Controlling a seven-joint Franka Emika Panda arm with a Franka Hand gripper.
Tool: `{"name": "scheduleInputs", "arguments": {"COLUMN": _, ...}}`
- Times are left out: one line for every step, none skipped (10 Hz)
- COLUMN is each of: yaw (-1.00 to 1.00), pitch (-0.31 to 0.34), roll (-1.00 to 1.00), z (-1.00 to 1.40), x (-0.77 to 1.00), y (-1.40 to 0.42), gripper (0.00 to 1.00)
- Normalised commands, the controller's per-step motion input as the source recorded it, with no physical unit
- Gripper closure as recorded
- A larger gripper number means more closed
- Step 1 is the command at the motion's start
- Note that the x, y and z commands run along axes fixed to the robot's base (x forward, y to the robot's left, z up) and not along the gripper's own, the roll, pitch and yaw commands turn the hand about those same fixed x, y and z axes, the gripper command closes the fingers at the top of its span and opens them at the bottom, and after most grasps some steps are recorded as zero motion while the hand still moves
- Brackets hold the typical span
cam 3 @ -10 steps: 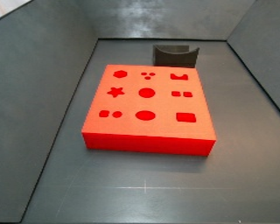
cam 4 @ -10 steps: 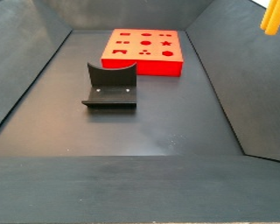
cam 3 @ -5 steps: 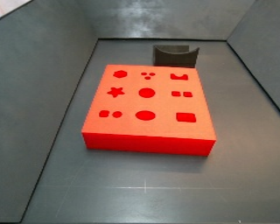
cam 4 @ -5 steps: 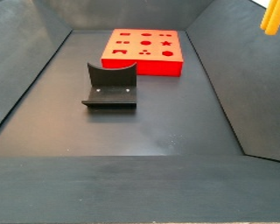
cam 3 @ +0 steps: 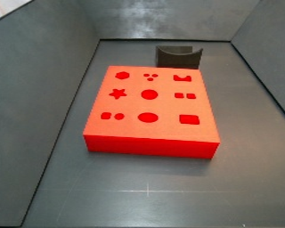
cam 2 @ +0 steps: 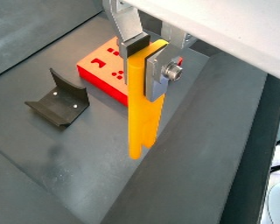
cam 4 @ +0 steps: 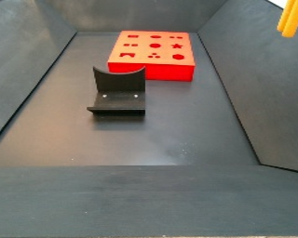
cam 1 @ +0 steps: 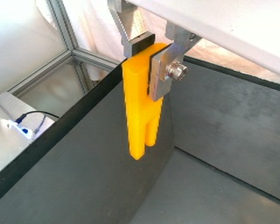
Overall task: Pick up the square-circle object. Move up. Move to above the board. Insert the square-circle object.
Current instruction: Move to above the board.
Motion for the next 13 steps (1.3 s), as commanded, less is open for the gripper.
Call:
{"name": "scheduleInputs", "arguments": {"yaw": -0.01, "pitch": 0.067, "roll": 0.00, "z": 0.03, "x": -0.20, "y": 0.01, "gripper": 1.00}}
{"name": "scheduleInputs", "arguments": {"yaw": 0.71, "pitch": -0.024, "roll": 0.10, "z": -0.02, "x": 0.50, "y": -1.00, "gripper": 1.00}}
{"name": "scheduleInputs", "arguments": {"yaw": 0.65, "pitch": -0.013, "roll": 0.13, "z": -0.02, "x": 0.50, "y": -1.00, "gripper": 1.00}}
{"name": "scheduleInputs", "arguments": {"yaw": 0.54, "pitch": 0.004, "roll": 0.14, "z": -0.02, "x": 0.51, "y": -1.00, "gripper": 1.00}}
{"name": "scheduleInputs", "arguments": {"yaw": 0.24, "pitch": 0.004, "roll": 0.01, "z": -0.02, "x": 0.52, "y": -1.00, "gripper": 1.00}}
{"name": "scheduleInputs", "arguments": {"yaw": 0.16, "pitch": 0.008, "roll": 0.01, "z": -0.02, "x": 0.52, "y": -1.00, "gripper": 1.00}}
{"name": "scheduleInputs", "arguments": {"yaw": 0.07, "pitch": 0.011, "roll": 0.02, "z": -0.02, "x": 0.53, "y": -1.00, "gripper": 1.00}}
{"name": "scheduleInputs", "arguments": {"yaw": 0.05, "pitch": 0.009, "roll": -0.01, "z": -0.02, "x": 0.53, "y": -1.00, "gripper": 1.00}}
{"name": "scheduleInputs", "arguments": {"yaw": 0.03, "pitch": 0.013, "roll": 0.01, "z": -0.03, "x": 0.54, "y": -1.00, "gripper": 1.00}}
{"name": "scheduleInputs", "arguments": {"yaw": 0.01, "pitch": 0.021, "roll": 0.01, "z": -0.02, "x": 0.55, "y": -1.00, "gripper": 1.00}}
{"name": "scheduleInputs", "arguments": {"yaw": 0.01, "pitch": 0.026, "roll": 0.00, "z": -0.02, "x": 0.57, "y": -1.00, "gripper": 1.00}}
{"name": "scheduleInputs", "arguments": {"yaw": 0.01, "pitch": 0.024, "roll": 0.01, "z": -0.03, "x": 0.57, "y": -1.00, "gripper": 1.00}}
{"name": "scheduleInputs", "arguments": {"yaw": 0.01, "pitch": 0.024, "roll": 0.00, "z": -0.03, "x": 0.59, "y": -1.00, "gripper": 1.00}}
